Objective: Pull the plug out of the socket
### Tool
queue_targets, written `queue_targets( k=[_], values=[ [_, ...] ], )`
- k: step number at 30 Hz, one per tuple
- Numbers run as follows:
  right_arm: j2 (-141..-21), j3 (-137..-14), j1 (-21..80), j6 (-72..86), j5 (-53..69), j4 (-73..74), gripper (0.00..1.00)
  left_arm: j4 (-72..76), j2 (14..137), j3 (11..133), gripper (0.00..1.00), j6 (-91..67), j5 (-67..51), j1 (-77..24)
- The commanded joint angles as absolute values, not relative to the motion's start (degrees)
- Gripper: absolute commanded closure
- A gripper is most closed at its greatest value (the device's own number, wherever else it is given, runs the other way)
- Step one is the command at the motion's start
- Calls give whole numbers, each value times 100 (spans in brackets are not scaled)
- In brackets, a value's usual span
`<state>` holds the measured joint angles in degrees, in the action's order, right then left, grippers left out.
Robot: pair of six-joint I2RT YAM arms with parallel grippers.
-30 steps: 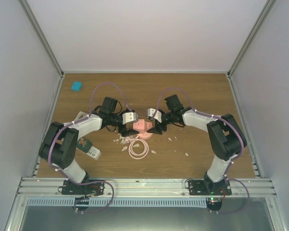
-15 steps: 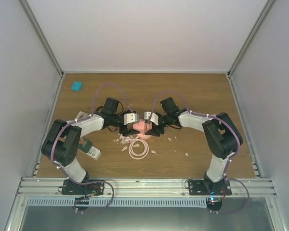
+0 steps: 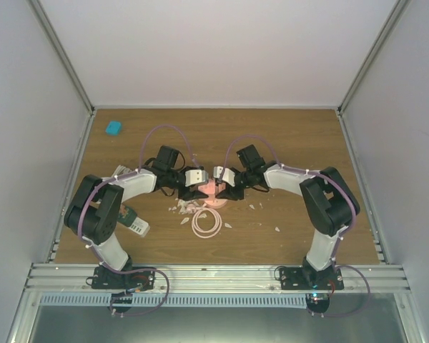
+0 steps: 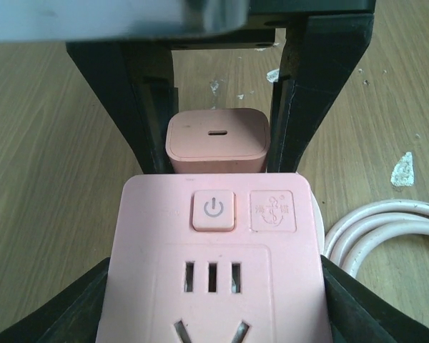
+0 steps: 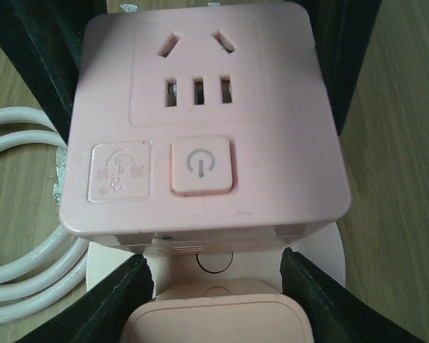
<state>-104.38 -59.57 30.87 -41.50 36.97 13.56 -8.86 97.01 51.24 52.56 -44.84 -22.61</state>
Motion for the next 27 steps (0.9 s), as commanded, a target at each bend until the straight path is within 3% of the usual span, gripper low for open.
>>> queue_targets(
  k=[1,16,27],
  values=[
    [-10613,-5964,3374,-3977,3854,1226,51,-1429,9616,5077,62,5584,-4612,-2077],
    [-11126,-6205,3726,-3683,3454,1237,62,-1658,9351,4940,69,5184,-5766,-1737],
    [-11330,-6443,3735,-3609,3190,1429,65,-829,8695,4287,74,5382,-4997,-1993]
  ],
)
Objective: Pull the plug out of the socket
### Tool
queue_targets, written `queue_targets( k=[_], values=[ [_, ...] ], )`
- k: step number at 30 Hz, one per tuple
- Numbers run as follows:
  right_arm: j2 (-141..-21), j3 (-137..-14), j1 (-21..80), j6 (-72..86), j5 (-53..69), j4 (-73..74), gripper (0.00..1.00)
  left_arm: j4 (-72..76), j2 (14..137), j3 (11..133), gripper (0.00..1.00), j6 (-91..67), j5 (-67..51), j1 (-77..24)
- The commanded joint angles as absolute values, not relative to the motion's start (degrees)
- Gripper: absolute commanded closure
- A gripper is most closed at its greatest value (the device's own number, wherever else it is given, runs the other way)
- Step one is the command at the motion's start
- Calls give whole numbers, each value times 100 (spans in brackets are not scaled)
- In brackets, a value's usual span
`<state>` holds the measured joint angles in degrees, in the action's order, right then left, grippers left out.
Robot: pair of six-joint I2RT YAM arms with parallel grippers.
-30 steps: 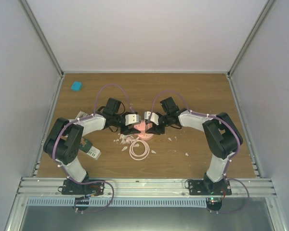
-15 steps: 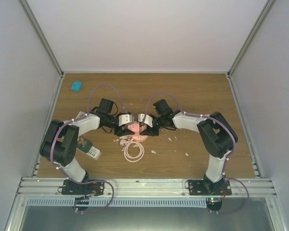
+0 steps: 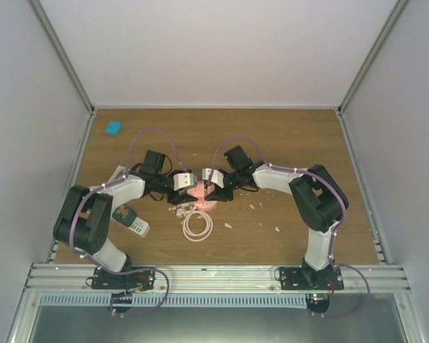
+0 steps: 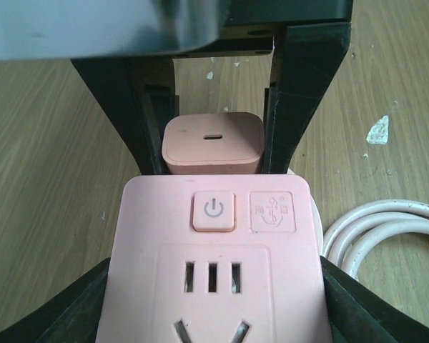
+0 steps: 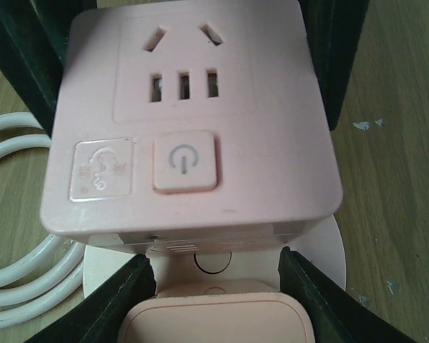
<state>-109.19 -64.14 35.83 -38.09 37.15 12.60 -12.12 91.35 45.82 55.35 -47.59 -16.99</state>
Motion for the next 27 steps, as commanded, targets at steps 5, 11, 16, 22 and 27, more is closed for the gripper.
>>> queue_targets(
  k=[5,11,16,22,27],
  values=[
    [-11382,-6508,3744,-3568,3107,1488,66,-353,8435,4018,77,5286,-4705,-2031],
    [-11404,-6497,3811,-3591,2930,1486,68,-681,8546,4347,80,4796,-5469,-1759],
    [-11426,-6491,3866,-3613,2783,1452,69,-1068,8695,4604,81,4724,-5816,-1609],
    [-11466,-6530,3867,-3589,2727,1478,71,-1348,8815,4688,82,4844,-5866,-1613],
    [-11519,-6595,3863,-3582,2701,1558,71,-1111,8474,4394,83,5111,-5604,-1683]
  ],
)
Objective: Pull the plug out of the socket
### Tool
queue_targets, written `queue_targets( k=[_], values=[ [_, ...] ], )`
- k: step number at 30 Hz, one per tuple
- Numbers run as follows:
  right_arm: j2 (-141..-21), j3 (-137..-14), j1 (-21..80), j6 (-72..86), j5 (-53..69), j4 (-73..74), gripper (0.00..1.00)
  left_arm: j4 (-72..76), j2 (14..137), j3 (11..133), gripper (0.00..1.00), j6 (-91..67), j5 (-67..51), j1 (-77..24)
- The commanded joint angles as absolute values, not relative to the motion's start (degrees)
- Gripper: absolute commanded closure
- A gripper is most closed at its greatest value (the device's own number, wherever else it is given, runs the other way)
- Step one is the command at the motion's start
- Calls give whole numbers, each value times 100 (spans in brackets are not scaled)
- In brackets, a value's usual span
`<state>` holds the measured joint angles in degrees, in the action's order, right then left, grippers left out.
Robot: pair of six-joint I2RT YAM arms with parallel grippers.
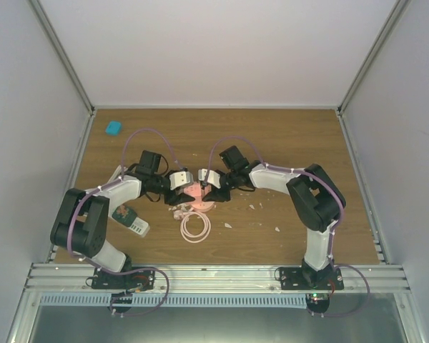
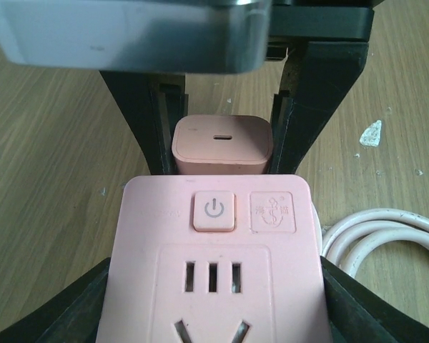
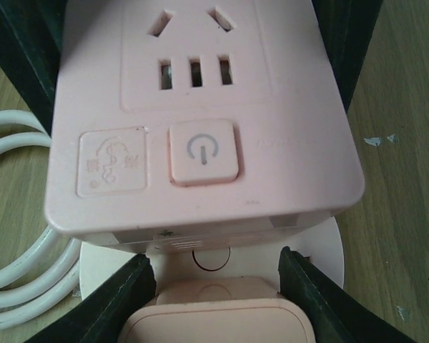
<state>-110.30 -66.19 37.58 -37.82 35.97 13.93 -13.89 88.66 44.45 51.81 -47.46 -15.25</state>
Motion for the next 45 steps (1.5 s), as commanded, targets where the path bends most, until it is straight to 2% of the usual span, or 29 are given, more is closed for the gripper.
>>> queue_targets(
  k=[1,10,18,29,45],
  values=[
    [-11547,-6619,3867,-3578,2699,1575,71,-1009,8356,4285,83,5182,-5484,-1721],
    [-11710,-6767,3891,-3516,2593,1705,74,-474,7765,3796,83,5488,-4804,-2015],
    [-11816,-6845,3955,-3491,2420,1754,75,-1116,8255,4374,86,4910,-5774,-1713],
    [-11850,-6871,3963,-3498,2324,1769,75,-1303,8551,4654,86,4472,-6262,-1402],
    [-11995,-7029,3959,-3446,2291,1914,75,-650,7714,3879,86,5643,-5057,-1803]
  ],
)
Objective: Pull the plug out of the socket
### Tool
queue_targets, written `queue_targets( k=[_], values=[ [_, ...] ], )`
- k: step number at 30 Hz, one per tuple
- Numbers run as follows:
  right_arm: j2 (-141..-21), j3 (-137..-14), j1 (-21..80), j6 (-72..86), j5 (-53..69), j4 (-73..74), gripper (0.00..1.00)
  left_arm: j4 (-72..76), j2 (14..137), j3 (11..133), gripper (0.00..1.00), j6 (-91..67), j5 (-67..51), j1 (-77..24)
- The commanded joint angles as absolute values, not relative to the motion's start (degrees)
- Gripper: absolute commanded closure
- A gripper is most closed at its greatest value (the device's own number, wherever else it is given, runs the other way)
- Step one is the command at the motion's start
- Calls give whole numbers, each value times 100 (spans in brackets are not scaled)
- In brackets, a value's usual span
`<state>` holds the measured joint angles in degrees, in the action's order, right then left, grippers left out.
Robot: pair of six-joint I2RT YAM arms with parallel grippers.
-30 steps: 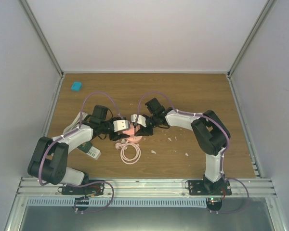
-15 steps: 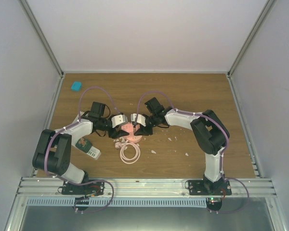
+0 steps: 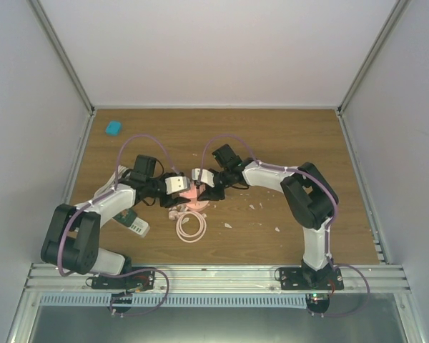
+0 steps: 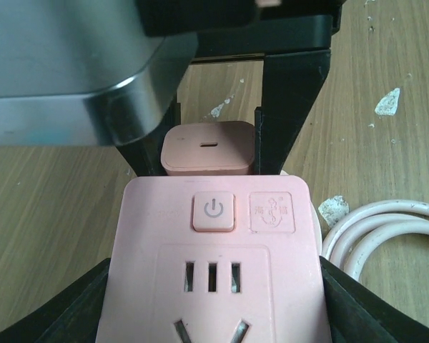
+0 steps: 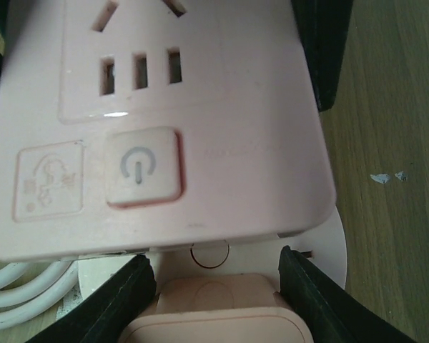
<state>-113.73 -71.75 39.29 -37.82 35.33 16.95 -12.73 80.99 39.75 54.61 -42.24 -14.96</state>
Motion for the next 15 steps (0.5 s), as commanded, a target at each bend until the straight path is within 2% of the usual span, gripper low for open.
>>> queue_targets(
  k=[1,10,15],
  values=[
    [-12007,-7031,3963,-3438,2283,1916,75,-650,7716,3862,87,5665,-5044,-1814],
    [-12081,-7093,3972,-3401,2144,1947,75,-987,8226,4341,87,4568,-6048,-1494],
    [-12100,-7106,3996,-3399,2067,1944,75,-1088,8402,4551,88,4263,-6185,-1359]
  ],
)
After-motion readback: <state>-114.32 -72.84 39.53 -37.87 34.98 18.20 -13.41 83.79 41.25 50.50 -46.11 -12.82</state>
